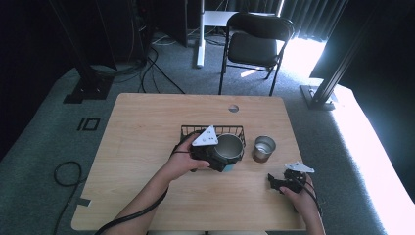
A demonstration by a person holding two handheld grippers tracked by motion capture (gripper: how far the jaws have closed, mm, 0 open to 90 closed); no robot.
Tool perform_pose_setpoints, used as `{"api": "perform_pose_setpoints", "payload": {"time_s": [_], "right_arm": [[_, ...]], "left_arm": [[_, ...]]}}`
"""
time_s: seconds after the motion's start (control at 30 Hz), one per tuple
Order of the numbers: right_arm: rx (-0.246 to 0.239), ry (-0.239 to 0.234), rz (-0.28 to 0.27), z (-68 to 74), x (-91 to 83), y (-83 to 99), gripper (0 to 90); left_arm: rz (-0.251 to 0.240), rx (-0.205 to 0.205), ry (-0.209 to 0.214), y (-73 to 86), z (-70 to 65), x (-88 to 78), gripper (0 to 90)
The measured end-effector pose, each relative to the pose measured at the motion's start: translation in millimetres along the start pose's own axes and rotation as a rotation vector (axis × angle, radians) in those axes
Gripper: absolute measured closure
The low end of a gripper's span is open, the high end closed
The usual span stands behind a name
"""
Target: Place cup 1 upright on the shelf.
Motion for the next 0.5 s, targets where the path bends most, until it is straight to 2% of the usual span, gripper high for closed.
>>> {"api": "perform_pose_setpoints", "payload": {"time_s": [0.07,0.1,0.17,0.23,0.27,0.43,0.47,0.5], "right_arm": [[0.0,0.0,0.0,0.0,0.0,0.0,11.5],[0.0,0.0,0.0,0.0,0.0,0.0,11.5],[0.001,0.0,0.0,0.0,0.0,0.0,11.5],[0.0,0.0,0.0,0.0,0.0,0.0,11.5],[0.0,0.0,0.0,0.0,0.0,0.0,11.5],[0.0,0.0,0.0,0.0,0.0,0.0,11.5],[0.0,0.0,0.001,0.0,0.0,0.0,11.5],[0.0,0.0,0.001,0.0,0.0,0.0,11.5]], "left_arm": [[-0.003,0.002,-0.011,-1.7,2.9,-3.0,13.4],[-0.009,-0.001,-0.025,-4.8,8.5,-8.7,13.4],[-0.009,-0.001,-0.025,-4.8,8.5,-8.7,13.4],[-0.013,-0.004,-0.059,-9.0,20.1,-18.6,13.4],[-0.013,-0.004,-0.059,-9.0,20.1,-18.6,13.4],[-0.029,-0.03,-0.089,-10.1,33.5,-29.1,13.4],[-0.039,-0.045,-0.115,-9.4,40.9,-33.1,13.4],[-0.039,-0.045,-0.115,-9.4,40.9,-33.1,13.4]]}}
Point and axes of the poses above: each handheld gripper's, and its own axes: x roughly forward along the jaws, y roughly out of its underside, z roughly to its left, the point moved 7 cm from there along x, roughly forward along the jaws, and after that the axes turned 14 degrees about z, right-handed, at the moved point
